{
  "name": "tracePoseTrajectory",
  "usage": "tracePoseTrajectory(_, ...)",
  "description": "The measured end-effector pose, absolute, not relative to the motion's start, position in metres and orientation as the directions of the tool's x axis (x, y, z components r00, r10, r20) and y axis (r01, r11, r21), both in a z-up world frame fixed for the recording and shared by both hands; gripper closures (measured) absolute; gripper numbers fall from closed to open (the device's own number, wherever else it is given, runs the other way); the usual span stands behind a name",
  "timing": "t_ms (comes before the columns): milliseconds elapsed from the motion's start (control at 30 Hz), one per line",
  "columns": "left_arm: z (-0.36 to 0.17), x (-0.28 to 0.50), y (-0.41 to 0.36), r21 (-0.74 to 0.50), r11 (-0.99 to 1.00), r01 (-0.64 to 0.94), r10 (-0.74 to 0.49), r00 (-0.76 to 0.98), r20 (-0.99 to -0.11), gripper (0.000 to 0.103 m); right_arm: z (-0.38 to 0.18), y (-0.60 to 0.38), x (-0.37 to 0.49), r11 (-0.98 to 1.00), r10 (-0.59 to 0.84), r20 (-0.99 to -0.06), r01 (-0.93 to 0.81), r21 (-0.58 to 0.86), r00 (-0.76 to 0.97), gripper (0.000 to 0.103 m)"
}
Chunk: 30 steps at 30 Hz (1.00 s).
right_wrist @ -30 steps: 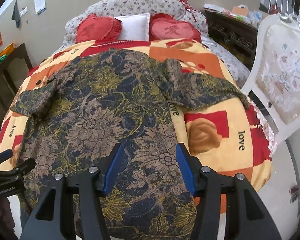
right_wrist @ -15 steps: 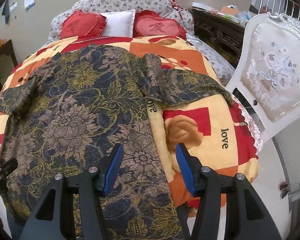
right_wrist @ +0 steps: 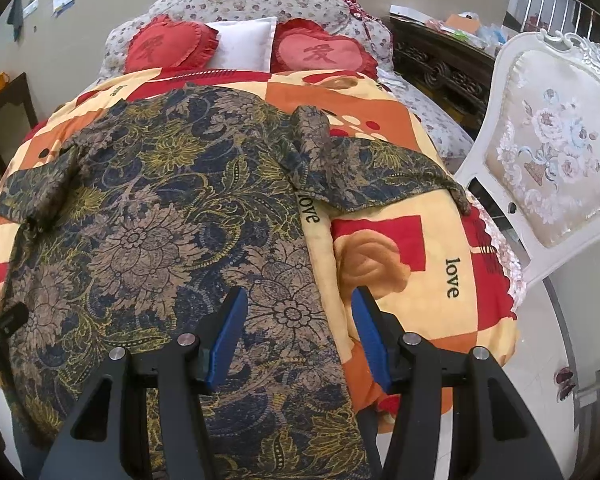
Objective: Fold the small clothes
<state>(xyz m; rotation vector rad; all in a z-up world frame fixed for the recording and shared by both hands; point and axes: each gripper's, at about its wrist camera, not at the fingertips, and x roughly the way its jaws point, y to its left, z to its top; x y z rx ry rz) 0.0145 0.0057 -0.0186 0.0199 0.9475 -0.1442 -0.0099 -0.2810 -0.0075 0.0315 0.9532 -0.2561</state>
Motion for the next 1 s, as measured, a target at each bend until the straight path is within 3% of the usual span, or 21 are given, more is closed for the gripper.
tracePoseTrajectory(300,-0.029,0.027,0.023,-0.087,0.986,0.139,-0.150,0.547,-0.823,0.000,-0.002,-0.261,-0.002,0.977,-0.188,-0.804,0.192,-0.094,0.564,0.047)
tracePoseTrajectory(433,-0.035,0.034,0.047,-0.065,0.993,0.097,-0.109,0.567,-0.817,0.000,0.017,-0.255,-0.005,0.986,-0.137,-0.678,0.165,-0.023,0.722,0.047)
tracePoseTrajectory(467,-0.037,0.037,0.053,-0.077,0.992,0.099,-0.120,0.560,-0.820,0.000,0.017,-0.254,-0.003,0.987,-0.124,-0.661,0.158,-0.009,0.740,0.041)
tracePoseTrajectory(533,-0.041,0.044,0.069,-0.099,0.991,0.093,-0.134,0.553,-0.822,0.000,0.003,-0.255,0.019,0.990,-0.077,-0.695,0.136,0.031,0.715,0.037)
tracePoseTrajectory(633,-0.042,0.057,0.092,-0.093,0.995,0.048,-0.104,0.565,-0.819,0.000,-0.030,-0.251,0.058,0.995,-0.018,-0.787,0.090,0.048,0.617,0.039)
tracePoseTrajectory(833,-0.046,0.077,0.130,-0.072,0.997,-0.041,-0.037,0.559,-0.828,0.000,-0.062,-0.240,0.085,0.998,0.014,-0.777,0.035,0.046,0.630,0.039)
tracePoseTrajectory(1000,-0.037,0.093,0.184,-0.193,0.974,-0.120,-0.086,0.592,-0.801,0.000,-0.097,-0.243,0.091,0.998,-0.044,-0.781,0.060,-0.008,0.622,0.039)
